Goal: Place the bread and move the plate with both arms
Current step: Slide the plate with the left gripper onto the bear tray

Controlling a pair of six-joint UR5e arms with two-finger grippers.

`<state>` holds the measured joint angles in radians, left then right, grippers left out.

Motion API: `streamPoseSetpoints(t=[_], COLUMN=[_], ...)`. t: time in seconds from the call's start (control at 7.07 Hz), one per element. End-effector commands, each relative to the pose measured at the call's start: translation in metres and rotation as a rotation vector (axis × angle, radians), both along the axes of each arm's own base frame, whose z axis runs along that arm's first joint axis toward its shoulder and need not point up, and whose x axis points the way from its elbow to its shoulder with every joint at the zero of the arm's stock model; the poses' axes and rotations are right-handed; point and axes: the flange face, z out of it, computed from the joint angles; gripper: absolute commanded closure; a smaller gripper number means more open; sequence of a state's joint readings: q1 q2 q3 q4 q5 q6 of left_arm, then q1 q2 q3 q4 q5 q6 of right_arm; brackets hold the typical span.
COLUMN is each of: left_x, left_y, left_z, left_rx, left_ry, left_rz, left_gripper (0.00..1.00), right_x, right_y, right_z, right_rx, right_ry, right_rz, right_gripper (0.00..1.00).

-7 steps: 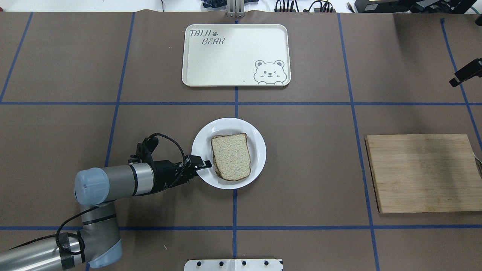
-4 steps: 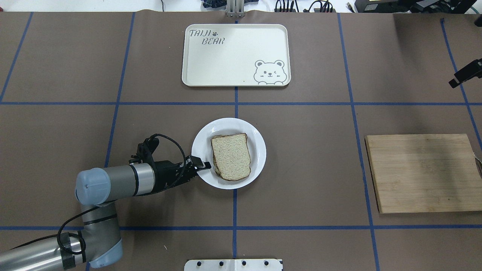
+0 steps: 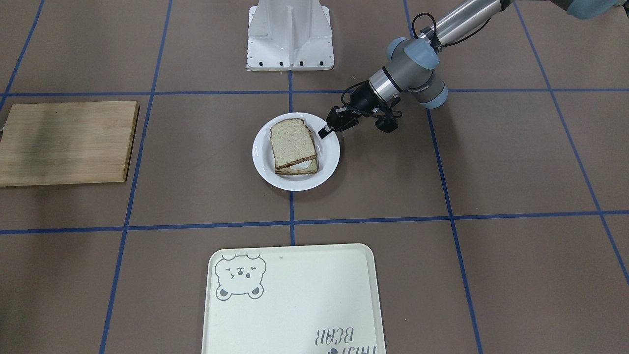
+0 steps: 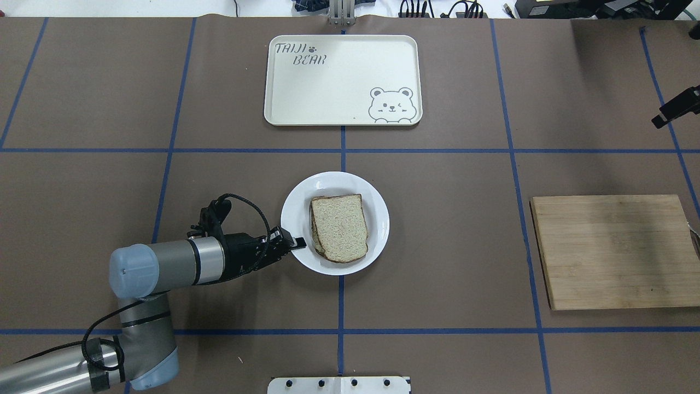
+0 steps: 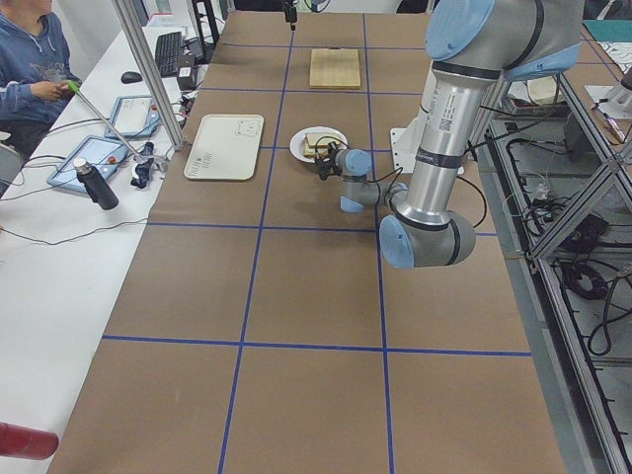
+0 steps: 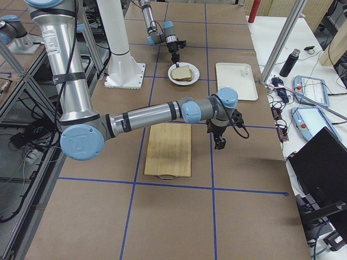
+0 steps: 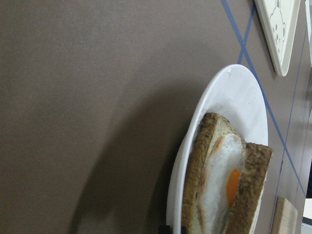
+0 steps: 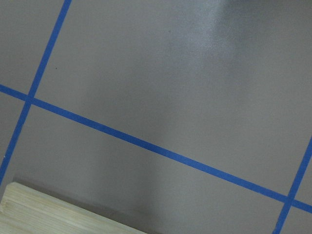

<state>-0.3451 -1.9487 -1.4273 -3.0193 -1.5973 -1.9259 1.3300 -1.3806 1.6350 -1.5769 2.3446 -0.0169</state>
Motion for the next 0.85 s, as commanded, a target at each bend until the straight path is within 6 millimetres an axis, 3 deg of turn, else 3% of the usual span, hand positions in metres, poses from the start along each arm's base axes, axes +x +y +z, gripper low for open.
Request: streamPoseSetpoints(t=[0.0, 0.28, 0.42, 0.57, 0.71], left_x=[-0.005, 0.001, 0.009, 0.036, 0.054], left_y=[-0.005, -0.026, -0.047, -0.083, -0.125], left_z=[-0.024, -0.054, -0.059, -0.072, -0.102], left_rx=[0.016, 0.008, -0.025, -0.095, -0.128], left_ry=[0.074, 0.106, 0.107, 0.083, 0.057], left_rz=[-0.053, -0.157, -0.189, -0.243, -0.312], left_gripper=[1.00, 1.00, 1.00, 1.00, 1.00], right_x=[0.000, 0.001, 0.001, 0.000, 0.002], right_y=[0.002, 0.003, 0.003, 0.003, 0.005], right_z=[-0.003, -0.002, -0.002, -0.004, -0.006], right_rx=[0.005, 0.005, 0.005, 0.006, 0.011], right_ry=[-0.007, -0.006, -0.006, -0.008, -0.007], right_rz=[-0.001, -0.001, -0.001, -0.002, 0.001], right_gripper=[0.00, 0.00, 0.00, 0.00, 0.00])
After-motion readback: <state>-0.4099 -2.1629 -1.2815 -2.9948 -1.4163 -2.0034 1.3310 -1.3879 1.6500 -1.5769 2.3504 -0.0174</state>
